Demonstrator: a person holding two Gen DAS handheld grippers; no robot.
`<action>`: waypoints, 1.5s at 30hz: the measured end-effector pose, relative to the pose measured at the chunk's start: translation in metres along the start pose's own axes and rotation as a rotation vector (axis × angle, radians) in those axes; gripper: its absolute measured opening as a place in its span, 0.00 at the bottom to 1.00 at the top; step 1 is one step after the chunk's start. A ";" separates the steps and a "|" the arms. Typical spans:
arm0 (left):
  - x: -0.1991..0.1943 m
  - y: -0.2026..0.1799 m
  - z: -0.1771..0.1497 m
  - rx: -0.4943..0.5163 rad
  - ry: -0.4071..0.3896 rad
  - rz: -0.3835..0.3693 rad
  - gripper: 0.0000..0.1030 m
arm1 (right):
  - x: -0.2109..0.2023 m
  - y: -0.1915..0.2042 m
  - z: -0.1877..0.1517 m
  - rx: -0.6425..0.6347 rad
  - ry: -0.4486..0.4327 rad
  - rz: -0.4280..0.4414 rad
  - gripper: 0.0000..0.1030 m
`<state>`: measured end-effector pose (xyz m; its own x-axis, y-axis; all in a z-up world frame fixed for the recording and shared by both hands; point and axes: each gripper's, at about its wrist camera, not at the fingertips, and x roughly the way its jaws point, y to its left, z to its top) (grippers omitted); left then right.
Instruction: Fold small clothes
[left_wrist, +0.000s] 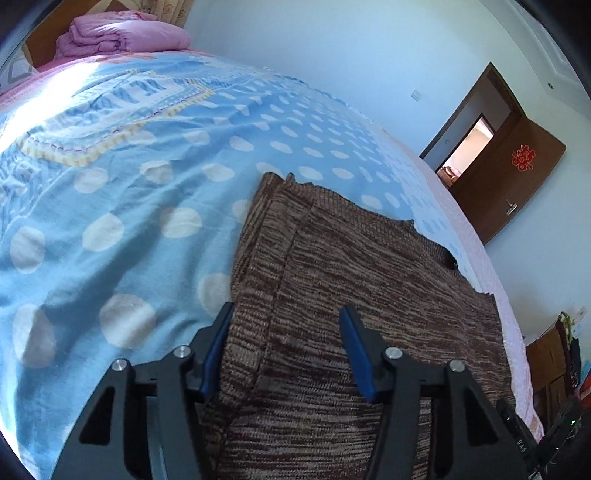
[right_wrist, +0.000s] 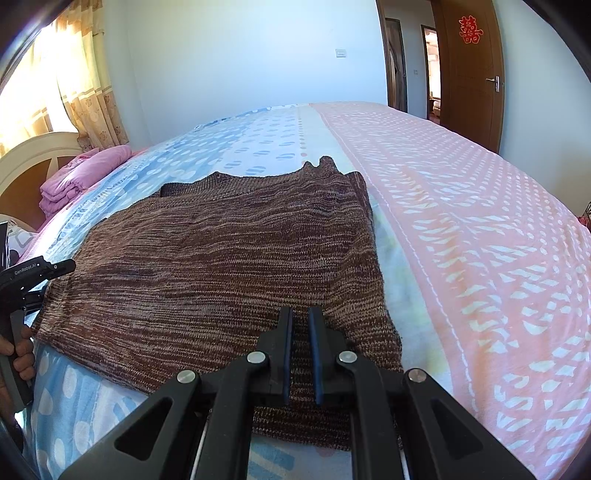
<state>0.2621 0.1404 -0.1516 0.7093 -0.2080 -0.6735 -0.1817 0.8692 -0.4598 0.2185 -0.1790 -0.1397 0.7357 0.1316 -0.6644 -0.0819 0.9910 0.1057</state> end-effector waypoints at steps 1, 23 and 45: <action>0.000 0.004 0.001 -0.018 0.001 -0.011 0.47 | 0.000 0.000 0.000 0.000 0.000 0.000 0.09; 0.000 -0.120 -0.012 0.192 -0.001 -0.169 0.11 | 0.000 0.000 0.001 0.004 0.000 0.005 0.09; 0.022 -0.124 -0.040 0.200 -0.008 -0.235 0.11 | 0.088 0.080 0.116 0.104 0.112 0.525 0.62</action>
<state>0.2730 0.0104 -0.1322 0.7216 -0.4109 -0.5572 0.1253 0.8690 -0.4787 0.3546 -0.0911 -0.1033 0.5374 0.6152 -0.5768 -0.3477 0.7848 0.5130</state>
